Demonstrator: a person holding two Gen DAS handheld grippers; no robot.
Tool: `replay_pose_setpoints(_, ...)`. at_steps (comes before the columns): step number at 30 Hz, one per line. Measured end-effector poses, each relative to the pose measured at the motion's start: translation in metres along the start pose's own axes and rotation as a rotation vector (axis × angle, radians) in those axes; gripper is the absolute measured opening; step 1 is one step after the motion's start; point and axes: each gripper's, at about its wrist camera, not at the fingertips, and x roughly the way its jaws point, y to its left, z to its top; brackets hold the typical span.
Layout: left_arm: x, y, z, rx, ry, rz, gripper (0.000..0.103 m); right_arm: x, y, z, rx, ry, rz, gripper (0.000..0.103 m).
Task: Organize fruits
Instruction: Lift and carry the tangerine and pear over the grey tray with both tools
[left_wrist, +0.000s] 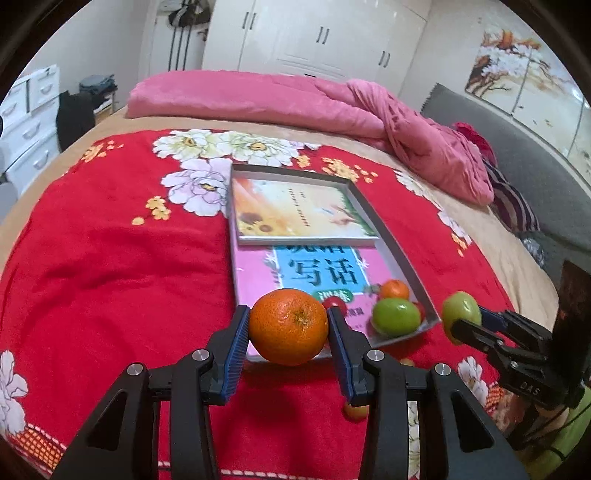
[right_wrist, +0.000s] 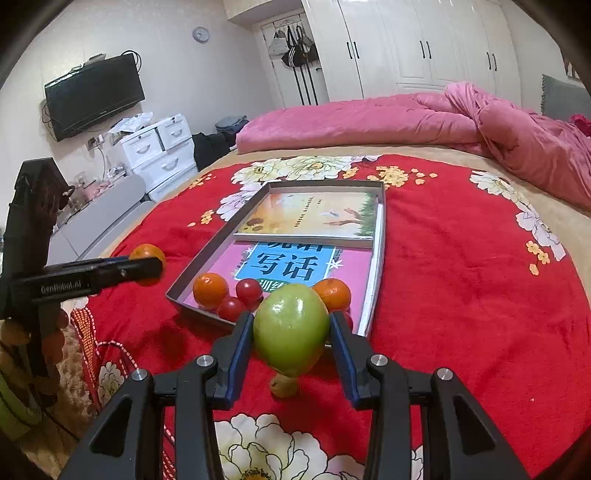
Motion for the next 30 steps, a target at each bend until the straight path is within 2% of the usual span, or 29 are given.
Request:
replay_pose_setpoints(9,0.025,0.014,0.014,-0.041,-0.007,0.020,0.043,0.004,-0.005,0.002,-0.001,-0.006,-0.035,0.042)
replay_pose_setpoints(30,0.072,0.005,0.031,-0.001,0.031,0.020,0.043,0.021,-0.028,0.020,-0.001,-0.032,-0.119,0.042)
